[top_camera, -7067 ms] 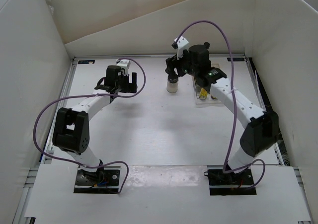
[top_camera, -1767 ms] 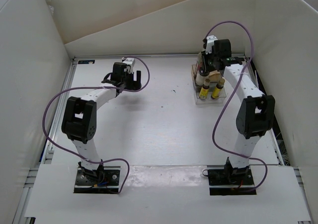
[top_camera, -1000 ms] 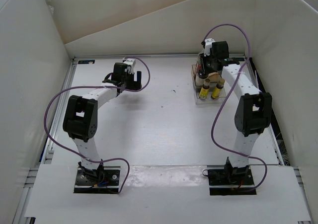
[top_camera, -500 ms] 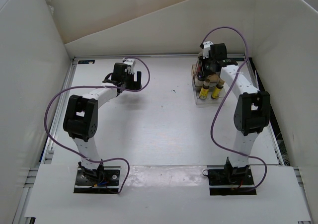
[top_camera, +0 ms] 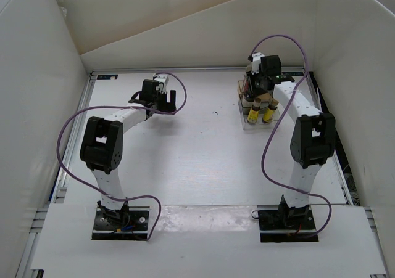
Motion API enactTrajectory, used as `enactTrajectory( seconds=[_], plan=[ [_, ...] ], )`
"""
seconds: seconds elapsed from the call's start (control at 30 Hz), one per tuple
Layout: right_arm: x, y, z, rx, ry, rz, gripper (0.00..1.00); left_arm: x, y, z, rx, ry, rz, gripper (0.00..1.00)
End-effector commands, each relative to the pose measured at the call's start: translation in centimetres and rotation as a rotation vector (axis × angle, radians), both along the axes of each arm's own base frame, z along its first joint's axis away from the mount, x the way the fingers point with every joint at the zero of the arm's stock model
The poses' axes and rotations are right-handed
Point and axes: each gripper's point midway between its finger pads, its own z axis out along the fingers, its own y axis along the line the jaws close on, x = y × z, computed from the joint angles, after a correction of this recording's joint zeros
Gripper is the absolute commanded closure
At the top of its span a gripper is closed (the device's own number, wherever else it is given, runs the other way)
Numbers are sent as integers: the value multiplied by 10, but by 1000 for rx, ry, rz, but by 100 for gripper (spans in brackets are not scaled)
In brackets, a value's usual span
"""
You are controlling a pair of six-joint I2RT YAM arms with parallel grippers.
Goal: Organize the condiment bottles
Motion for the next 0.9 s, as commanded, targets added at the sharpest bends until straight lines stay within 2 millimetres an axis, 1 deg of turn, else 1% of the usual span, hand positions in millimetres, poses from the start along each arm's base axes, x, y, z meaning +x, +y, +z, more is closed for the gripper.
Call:
enactTrajectory(
  seconds=[0.0, 0.03, 0.1, 0.17, 0.2, 0.23, 0.3, 0.4, 0.43, 0.47, 0.53, 0.57, 0.6, 0.63, 0.67, 0.7, 0.73, 0.77, 0.8, 0.83, 0.87],
  plan=[
    [12, 0, 20, 15, -88, -7, 66, 9, -7, 15, -33, -41, -11, 0],
    [12, 1, 24, 15, -96, -4, 59, 8, -7, 15, -38, -35, -11, 0],
    [11, -2, 22, 12, -94, -14, 50, 10, -7, 16, -40, -41, -8, 0],
    [10, -1, 23, 10, -104, -11, 46, 10, -5, 16, -37, -40, -7, 0],
    [10, 1, 25, 8, -110, -10, 46, 10, -7, 19, -39, -46, -9, 0],
    [9, -1, 28, 3, -125, -16, 42, 9, -7, 18, -38, -43, -11, 0],
    [10, -6, 34, -18, -146, -41, 40, 8, -7, 19, -37, -43, -10, 0],
    [9, -7, 43, -29, -170, -51, 39, 7, -8, 23, -39, -49, -13, 0],
    [9, -9, 45, -33, -180, -55, 38, 6, -5, 21, -36, -45, -8, 0],
    [7, -7, 57, -31, -205, -52, 38, 6, -6, 26, -41, -56, -10, 0],
    [5, -5, 63, -42, -222, -47, 38, 3, -5, 27, -42, -56, -11, 0],
    [2, -8, 77, -47, -253, -55, 38, 3, -5, 30, -41, -63, -10, 0],
    [0, -3, 83, -49, -270, -49, 38, 2, -5, 31, -43, -67, -9, 0],
    [-2, -1, 85, -51, -274, -44, 38, 1, -4, 37, -43, -80, -9, 0],
    [-7, -1, 107, -44, -322, -45, 38, -2, -3, 34, -42, -72, -6, 0],
    [-13, 9, 109, -43, -330, -24, 38, -3, -3, 34, -41, -74, -6, 0],
    [-16, 10, 127, -45, -381, -32, 38, -6, -2, 38, -41, -81, -6, 0],
    [-20, 19, 134, -65, -410, -6, 36, -8, -2, 38, -40, -81, -8, 0],
    [-35, 28, 148, -60, -447, 18, 36, -8, -2, 41, -39, -89, -4, 0],
    [-38, 26, 153, -81, -472, 0, 36, -10, -2, 45, -40, -97, -7, 0],
    [-45, 34, 177, -77, -554, 18, 34, -13, -1, 46, -36, -100, -4, 0]
  ],
)
